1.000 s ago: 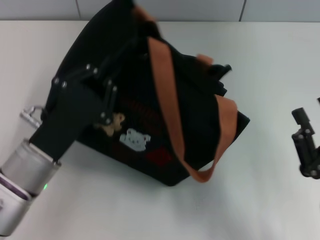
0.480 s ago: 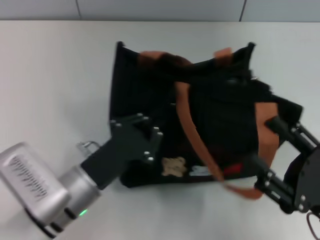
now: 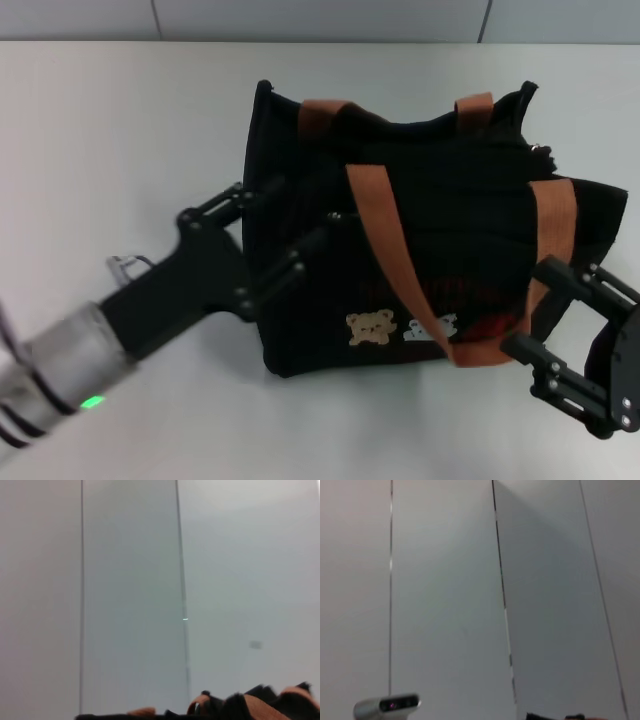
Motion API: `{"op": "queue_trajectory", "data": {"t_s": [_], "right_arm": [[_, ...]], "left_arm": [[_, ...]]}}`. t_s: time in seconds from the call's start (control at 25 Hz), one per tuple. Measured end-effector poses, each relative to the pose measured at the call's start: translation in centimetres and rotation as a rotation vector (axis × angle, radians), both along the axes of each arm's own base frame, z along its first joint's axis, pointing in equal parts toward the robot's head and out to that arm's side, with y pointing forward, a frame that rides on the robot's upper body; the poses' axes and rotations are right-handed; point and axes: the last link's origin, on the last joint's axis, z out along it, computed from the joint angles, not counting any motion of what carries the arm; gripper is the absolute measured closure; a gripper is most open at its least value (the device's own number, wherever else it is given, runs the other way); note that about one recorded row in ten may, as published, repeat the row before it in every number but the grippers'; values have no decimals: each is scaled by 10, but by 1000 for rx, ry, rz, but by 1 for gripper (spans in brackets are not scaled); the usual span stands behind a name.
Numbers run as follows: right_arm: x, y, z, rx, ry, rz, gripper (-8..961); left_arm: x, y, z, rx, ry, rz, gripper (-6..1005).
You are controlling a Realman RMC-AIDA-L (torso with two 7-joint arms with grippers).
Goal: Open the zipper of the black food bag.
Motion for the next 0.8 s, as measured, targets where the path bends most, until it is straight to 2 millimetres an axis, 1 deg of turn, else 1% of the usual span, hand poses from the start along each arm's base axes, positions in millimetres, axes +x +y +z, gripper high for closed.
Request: {"op": "queue_trajectory", "data": {"t_s": [0.04,0.08,0.12,0.16,0.2,0.24,0.28,0.32,0.36,0.4,0.48,0.52,0.6,0.8], "right_arm": [[2,1,2,-23,-12,2,262],[2,3,3,-38,-18,2,263],[3,4,4,-53,-25,3,263],[3,4,4,-53,-25,3,263],[3,7,5,-74,-32,7,263],[3,7,5,-74,-32,7,257],[3,8,5,-90,-37,10,251],[3,11,6,-134,-53,18,244],[3,11,6,-134,-53,18,238],[2,15,6,-192,-69,26,232],[1,18,6,-226,-78,32,210],[0,20,5,-250,-89,39,200],[-1,22,3,-262,-101,48,178],[-2,24,3,-277,-108,53,165]], "left_arm": [[-7,2,17,-53,-14,-32,644],[-7,2,17,-53,-14,-32,619],[-13,0,33,-84,-9,-70,595],[-13,0,33,-84,-9,-70,474],[-17,-4,47,-114,10,-121,353],[-17,-4,47,-114,10,-121,326],[-19,-9,53,-134,30,-153,299],[-23,-17,62,-189,74,-209,272],[-23,-17,62,-189,74,-209,246],[-26,-21,64,-242,101,-227,219],[-29,-25,65,-319,130,-235,165],[-30,-27,64,-385,152,-236,165],[-30,-28,63,-400,161,-239,165],[-28,-29,60,-416,166,-249,165]]}}
